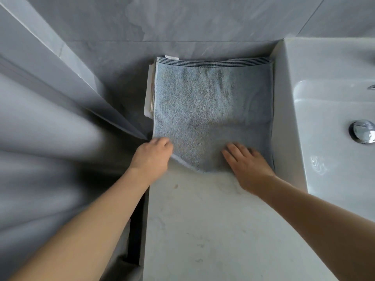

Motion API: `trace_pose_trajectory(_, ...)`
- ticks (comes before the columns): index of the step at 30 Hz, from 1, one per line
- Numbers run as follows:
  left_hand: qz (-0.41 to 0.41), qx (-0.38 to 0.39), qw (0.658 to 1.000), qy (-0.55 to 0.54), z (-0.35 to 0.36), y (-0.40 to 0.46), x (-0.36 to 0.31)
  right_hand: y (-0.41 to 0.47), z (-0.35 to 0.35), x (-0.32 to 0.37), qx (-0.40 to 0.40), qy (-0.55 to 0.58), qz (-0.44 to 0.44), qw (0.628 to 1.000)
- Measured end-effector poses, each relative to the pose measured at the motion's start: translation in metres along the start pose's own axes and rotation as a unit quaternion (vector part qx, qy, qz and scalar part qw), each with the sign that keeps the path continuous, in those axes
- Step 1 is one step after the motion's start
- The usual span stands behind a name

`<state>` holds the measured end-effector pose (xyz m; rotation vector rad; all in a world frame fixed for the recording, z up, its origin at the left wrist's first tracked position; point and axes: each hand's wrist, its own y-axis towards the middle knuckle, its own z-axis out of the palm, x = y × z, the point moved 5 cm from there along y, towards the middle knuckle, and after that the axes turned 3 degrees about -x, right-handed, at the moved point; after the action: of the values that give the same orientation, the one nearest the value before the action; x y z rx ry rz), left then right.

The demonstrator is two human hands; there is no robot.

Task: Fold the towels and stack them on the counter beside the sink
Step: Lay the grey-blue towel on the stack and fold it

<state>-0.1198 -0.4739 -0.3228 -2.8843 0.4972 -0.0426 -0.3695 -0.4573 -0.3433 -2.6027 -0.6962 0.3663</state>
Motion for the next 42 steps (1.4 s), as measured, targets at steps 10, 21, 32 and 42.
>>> trace_pose_trajectory(10, -0.314, -0.125, 0.751, -0.567, -0.061, 0.055, 0.066, 0.045, -0.106, -0.093, -0.026, -0.039, 0.164, 0.985)
trace_pose_trajectory(21, -0.371, -0.181, 0.812, -0.413, -0.073, 0.152, 0.100, 0.147, -0.183, -0.155, -0.120, -0.084, 0.195, 0.970)
trace_pose_trajectory(32, -0.312, -0.222, 0.871, -0.309, -0.061, 0.167, 0.093, 0.144, -0.152, -0.161, -0.232, -0.024, 0.218, 0.948)
trace_pose_trajectory(42, 0.027, -0.164, 0.980, -0.106, -0.057, 0.179, -0.003, 0.155, -0.088, -0.096, -0.228, 0.177, 0.136, 0.948)
